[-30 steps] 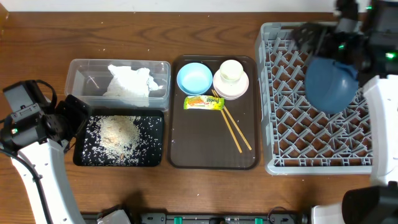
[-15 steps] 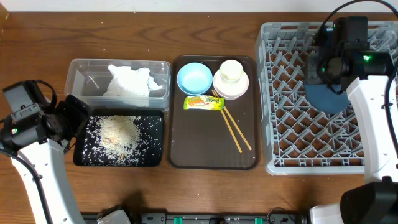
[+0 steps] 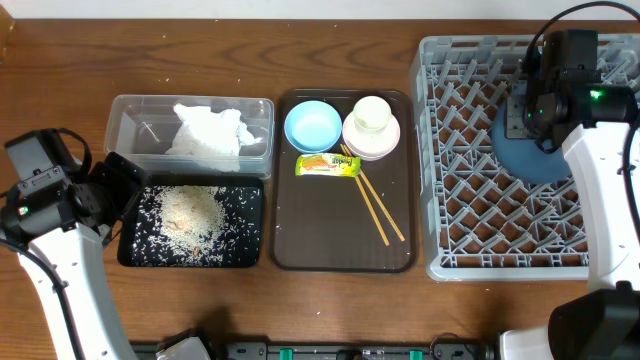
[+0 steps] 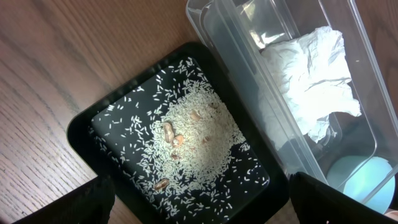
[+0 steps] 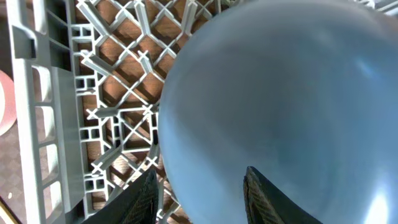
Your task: Sort waste into correct bins and load items into the dishwasher rack
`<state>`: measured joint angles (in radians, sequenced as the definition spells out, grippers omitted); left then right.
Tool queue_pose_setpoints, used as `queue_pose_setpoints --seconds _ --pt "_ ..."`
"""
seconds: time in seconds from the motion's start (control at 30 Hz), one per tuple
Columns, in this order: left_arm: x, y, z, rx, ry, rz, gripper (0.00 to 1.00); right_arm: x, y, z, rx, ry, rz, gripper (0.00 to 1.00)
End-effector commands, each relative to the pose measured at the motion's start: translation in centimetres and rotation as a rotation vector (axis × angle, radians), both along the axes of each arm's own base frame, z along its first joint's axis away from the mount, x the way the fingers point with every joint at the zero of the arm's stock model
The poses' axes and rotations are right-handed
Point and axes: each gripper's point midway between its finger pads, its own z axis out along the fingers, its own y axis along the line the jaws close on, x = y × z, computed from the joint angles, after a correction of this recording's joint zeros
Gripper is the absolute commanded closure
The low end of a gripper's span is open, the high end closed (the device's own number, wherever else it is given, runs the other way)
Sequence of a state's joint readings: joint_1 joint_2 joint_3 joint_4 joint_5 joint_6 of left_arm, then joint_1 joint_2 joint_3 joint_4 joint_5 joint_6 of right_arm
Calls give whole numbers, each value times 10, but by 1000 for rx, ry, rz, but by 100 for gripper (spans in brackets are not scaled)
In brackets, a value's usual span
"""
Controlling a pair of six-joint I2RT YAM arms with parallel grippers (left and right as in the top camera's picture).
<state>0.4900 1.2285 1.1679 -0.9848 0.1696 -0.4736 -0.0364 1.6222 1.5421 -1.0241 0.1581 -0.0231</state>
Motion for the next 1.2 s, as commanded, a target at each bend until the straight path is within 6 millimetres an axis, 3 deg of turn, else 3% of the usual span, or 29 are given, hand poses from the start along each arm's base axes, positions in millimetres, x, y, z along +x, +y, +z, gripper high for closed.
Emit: queue_pose_setpoints --seconds 0.0,0.2,0.37,0.6,0.73,0.8,0.87,0.9,1.07,1.17 --pt "1 3 6 14 -11 2 8 -4 -17 -3 -28 15 -30 57" --pt "1 3 6 14 -11 2 8 -3 -13 -3 -2 12 -20 57" --pt "2 3 6 15 -11 2 8 0 9 -5 113 3 39 57" --pt "2 3 6 14 -11 2 8 -5 18 -8 157 24 58 56" --pt "1 3 6 14 -11 2 8 -6 69 -5 408 17 189 52" --pt "1 3 6 14 -11 2 8 -9 91 -3 508 21 245 44" --pt "1 3 6 14 -11 2 8 -11 108 -1 591 24 266 5" --pt "2 3 6 14 -11 2 8 -13 118 -1 645 29 268 1" --pt "2 3 6 15 -11 2 8 -20 167 -12 750 46 381 2" --pt "1 3 6 14 -11 2 8 -20 186 -28 681 36 434 21"
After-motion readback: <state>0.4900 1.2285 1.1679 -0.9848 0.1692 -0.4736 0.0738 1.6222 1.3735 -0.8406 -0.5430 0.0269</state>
